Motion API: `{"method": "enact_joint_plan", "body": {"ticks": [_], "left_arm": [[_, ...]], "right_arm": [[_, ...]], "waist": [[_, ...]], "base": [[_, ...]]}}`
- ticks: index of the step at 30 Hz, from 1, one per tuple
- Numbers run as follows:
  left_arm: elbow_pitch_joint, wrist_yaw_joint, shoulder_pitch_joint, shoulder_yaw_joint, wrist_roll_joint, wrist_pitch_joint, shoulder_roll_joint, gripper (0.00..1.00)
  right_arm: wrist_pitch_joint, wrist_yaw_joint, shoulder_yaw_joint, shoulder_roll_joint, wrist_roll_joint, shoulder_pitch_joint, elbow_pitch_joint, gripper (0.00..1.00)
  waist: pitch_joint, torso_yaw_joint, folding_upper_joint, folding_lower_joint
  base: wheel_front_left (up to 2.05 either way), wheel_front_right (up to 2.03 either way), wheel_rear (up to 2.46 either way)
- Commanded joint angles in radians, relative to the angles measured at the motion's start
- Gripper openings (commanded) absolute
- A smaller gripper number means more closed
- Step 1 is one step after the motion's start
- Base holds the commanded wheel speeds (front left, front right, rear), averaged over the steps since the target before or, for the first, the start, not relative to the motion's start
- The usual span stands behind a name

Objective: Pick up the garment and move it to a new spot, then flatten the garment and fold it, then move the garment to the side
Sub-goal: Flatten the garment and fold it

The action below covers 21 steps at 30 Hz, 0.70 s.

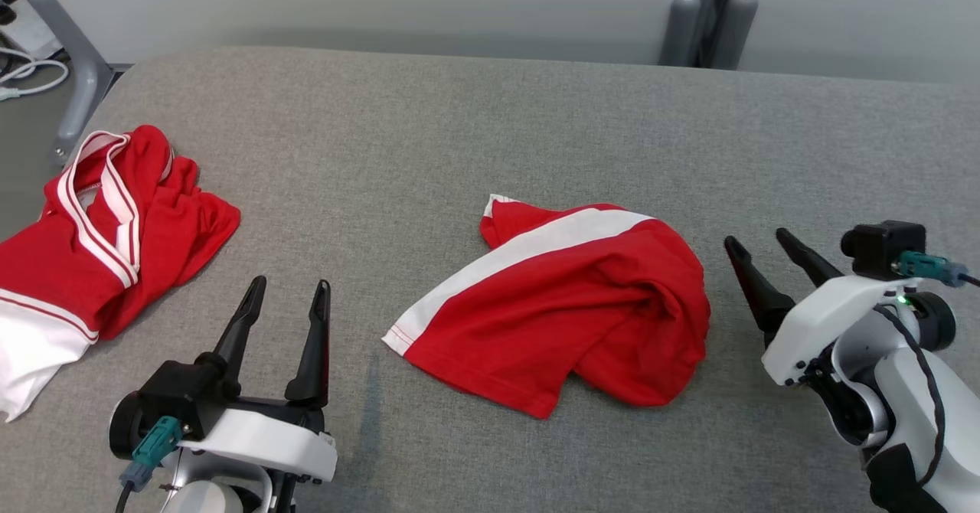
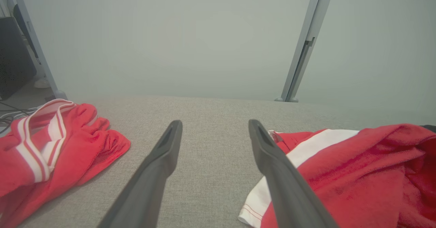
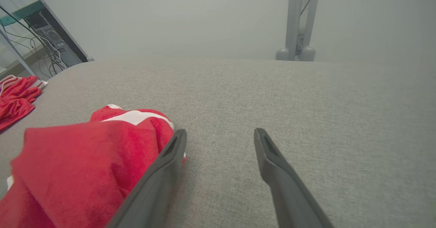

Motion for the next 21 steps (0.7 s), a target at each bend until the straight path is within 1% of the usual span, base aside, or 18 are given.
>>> {"method": "enact_joint_plan", "body": {"ticks": [1, 6, 9, 13, 14, 15, 16, 21], "left_arm": [[0.01, -0.004, -0.022, -0.001, 0.002, -0.006, 0.001, 1.0], [0.042, -0.013, -0.05, -0.011, -0.002, -0.02, -0.008, 1.0], [0.06, -0.017, -0.063, -0.013, -0.003, -0.029, -0.012, 1.0], [0.08, -0.021, -0.08, -0.015, -0.006, -0.039, -0.017, 1.0], [0.085, -0.022, -0.083, -0.015, -0.007, -0.041, -0.018, 1.0], [0.089, -0.023, -0.083, -0.015, -0.008, -0.044, -0.019, 1.0], [0.094, -0.024, -0.084, -0.015, -0.009, -0.046, -0.02, 1.0], [0.107, -0.025, -0.095, -0.013, -0.013, -0.054, -0.021, 1.0]], "right_arm": [[0.021, 0.001, 0.034, -0.015, 0.039, -0.029, 0.019, 1.0], [0.108, 0.0, 0.184, -0.056, 0.172, -0.096, 0.047, 1.0], [0.146, 0.001, 0.266, -0.076, 0.255, -0.119, 0.034, 1.0], [0.163, 0.001, 0.35, -0.101, 0.34, -0.142, 0.019, 1.0], [0.155, 0.001, 0.363, -0.103, 0.357, -0.146, 0.016, 0.49], [0.151, 0.001, 0.377, -0.106, 0.377, -0.15, 0.015, 0.34], [0.148, 0.001, 0.393, -0.109, 0.394, -0.154, 0.01, 0.0], [0.101, 0.001, 0.43, -0.134, 0.449, -0.171, -0.005, 0.0]], "waist": [[0.022, 0.016, 0.0, 0.0], [0.042, 0.023, 0.0, 0.0], [0.049, 0.025, 0.0, 0.0], [0.057, 0.025, 0.0, 0.0], [0.059, 0.025, 0.0, 0.0], [0.06, 0.025, 0.0, 0.0], [0.061, 0.025, 0.0, 0.0], [0.063, 0.023, 0.0, 0.0]], "base": [[0.0, 0.0, 0.0], [0.0, 0.0, 0.0], [0.0, 0.0, 0.0], [0.0, 0.0, 0.0], [0.0, 0.0, 0.0], [0.0, 0.0, 0.0], [0.0, 0.0, 0.0], [0.0, 0.0, 0.0]]}}
